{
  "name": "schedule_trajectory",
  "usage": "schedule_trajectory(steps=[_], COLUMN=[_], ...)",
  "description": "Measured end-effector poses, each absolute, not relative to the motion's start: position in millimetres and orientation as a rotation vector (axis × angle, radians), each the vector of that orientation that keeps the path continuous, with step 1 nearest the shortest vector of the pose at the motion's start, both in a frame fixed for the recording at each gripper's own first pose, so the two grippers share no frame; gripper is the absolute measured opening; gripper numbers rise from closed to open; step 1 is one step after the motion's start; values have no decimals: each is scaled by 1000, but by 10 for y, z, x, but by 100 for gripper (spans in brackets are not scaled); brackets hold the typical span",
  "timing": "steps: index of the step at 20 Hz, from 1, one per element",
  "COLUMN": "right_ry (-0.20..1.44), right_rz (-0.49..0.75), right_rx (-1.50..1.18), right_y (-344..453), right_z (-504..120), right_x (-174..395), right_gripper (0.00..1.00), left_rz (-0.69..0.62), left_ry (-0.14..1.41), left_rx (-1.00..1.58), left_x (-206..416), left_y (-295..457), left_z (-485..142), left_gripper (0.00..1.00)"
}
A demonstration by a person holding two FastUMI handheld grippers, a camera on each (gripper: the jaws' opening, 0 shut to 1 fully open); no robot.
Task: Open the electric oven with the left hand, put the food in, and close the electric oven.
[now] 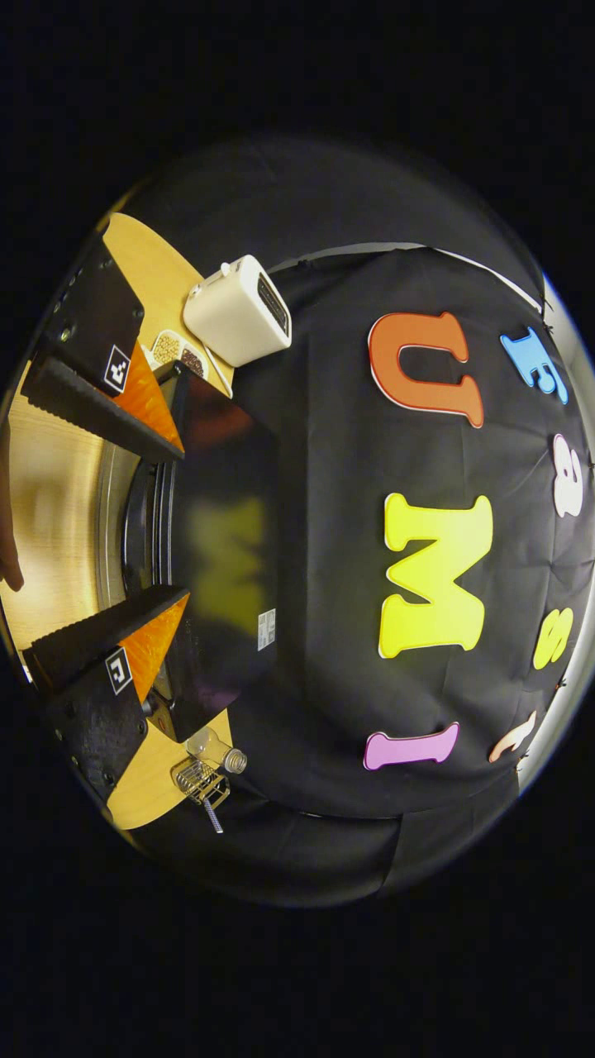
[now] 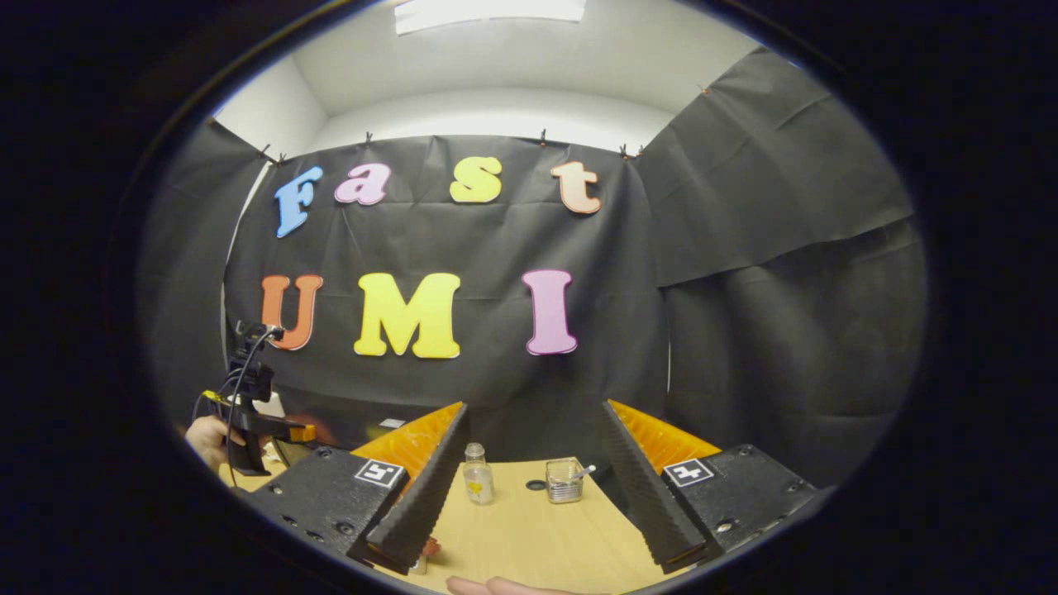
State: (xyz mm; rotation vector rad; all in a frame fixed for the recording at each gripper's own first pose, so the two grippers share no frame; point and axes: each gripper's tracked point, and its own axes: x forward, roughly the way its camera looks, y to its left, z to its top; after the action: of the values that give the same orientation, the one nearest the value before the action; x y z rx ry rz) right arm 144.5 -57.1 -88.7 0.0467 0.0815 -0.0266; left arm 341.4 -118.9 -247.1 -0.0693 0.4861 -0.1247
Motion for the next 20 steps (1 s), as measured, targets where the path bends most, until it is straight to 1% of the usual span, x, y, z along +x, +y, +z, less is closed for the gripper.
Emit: schedule_trajectory(steps=[1, 3, 5, 8, 12, 15, 20], right_ry=[79, 69, 71, 78, 61, 71, 66], right_rz=[-29, -39, -36, -12, -20, -7, -1], right_rx=[37, 32, 39, 37, 16, 20, 22], right_y=[-600, -669, -687, -657, -659, -590, -533], right_z=[-892, -881, -880, -839, -732, -714, -641], right_x=[1443, 1421, 1371, 1289, 1172, 1074, 901], right_gripper=[99, 99, 99, 99, 99, 99, 99], left_rz=[-134, -158, -128, -151, -168, -182, -191], left_ry=[496, 530, 502, 482, 502, 489, 504], left_rx=[-71, -70, -26, -26, -26, -14, -20], left_x=[3450, 3488, 3554, 3561, 3426, 3354, 3073], left_y=[-1246, -1354, -1305, -1366, -1333, -1307, -1275], left_z=[-2522, -2642, -2663, -2676, -2679, -2686, -2708], left_gripper=[95, 95, 96, 96, 96, 98, 98])
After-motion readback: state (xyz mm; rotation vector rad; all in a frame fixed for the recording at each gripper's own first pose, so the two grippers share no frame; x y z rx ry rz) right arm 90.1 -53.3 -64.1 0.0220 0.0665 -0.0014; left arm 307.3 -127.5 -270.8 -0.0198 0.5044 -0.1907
